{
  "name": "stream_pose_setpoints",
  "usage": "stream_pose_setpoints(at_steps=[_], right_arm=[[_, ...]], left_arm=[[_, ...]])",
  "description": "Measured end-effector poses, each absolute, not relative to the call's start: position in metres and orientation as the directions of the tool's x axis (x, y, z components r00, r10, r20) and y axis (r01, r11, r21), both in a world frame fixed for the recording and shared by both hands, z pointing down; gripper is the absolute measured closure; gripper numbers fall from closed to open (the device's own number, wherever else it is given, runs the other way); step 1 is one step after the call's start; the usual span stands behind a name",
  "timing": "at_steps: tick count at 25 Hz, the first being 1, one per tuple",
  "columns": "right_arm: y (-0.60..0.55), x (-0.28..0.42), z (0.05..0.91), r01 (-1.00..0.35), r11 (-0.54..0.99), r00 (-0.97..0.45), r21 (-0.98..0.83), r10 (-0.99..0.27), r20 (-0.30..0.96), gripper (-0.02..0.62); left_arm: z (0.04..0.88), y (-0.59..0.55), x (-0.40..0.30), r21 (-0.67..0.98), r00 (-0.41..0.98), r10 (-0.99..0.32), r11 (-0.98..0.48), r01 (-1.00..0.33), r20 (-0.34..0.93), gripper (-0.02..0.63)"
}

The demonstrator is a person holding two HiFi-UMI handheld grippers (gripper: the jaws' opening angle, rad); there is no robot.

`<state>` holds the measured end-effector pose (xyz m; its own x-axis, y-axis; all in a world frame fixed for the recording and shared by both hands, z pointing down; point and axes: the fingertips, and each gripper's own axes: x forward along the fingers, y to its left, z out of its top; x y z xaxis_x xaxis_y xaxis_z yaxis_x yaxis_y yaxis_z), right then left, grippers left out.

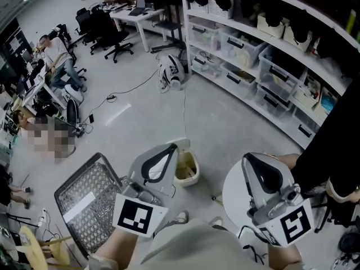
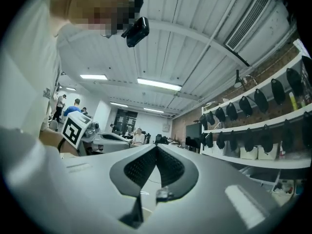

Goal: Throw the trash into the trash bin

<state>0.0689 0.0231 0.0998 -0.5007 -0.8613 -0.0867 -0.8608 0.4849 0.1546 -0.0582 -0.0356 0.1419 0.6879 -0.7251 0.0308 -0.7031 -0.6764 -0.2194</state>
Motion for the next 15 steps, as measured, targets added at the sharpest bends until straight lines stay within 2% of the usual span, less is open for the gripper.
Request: stream_pose_setpoints(at_steps=[15], right_arm=[[0.018,0.071,0.111,-0.892,0.435,-0.444,0.12,-0.893,-0.068,0.592]], left_arm=[[0.155,-0.038,-0.07,-0.21,0.692,-0.719,-0.687,-0.695,0.06,0.603]])
